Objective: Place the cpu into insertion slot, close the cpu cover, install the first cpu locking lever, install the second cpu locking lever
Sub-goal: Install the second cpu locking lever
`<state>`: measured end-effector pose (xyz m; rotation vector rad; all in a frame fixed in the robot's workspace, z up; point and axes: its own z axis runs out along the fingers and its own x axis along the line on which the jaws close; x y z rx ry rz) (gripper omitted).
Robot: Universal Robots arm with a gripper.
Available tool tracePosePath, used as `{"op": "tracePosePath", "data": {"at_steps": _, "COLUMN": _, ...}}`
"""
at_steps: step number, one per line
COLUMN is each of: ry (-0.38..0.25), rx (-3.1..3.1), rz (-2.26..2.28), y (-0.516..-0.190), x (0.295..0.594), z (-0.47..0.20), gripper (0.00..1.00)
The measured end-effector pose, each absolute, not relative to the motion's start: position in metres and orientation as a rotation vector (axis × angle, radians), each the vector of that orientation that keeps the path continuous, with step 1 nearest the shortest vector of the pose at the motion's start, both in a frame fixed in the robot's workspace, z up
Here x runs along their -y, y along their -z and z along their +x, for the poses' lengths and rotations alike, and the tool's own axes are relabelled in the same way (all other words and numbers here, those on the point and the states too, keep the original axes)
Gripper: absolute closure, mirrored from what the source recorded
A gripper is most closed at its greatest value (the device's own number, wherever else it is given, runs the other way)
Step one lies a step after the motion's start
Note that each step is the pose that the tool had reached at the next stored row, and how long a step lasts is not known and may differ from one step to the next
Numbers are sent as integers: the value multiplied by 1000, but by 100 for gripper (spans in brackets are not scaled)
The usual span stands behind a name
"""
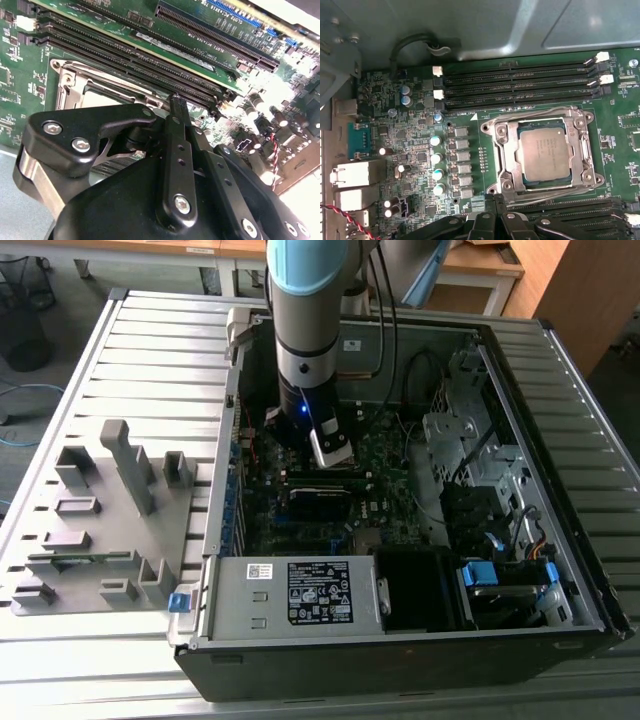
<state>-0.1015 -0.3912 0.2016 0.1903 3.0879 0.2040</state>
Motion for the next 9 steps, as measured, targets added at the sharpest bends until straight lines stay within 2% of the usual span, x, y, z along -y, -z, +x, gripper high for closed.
{"op": "tracePosePath", "data": {"at_steps": 9, "ry": -226, "rx": -3087, "rz": 191, "y": -200, "x": 391, "z": -105, "gripper": 90}}
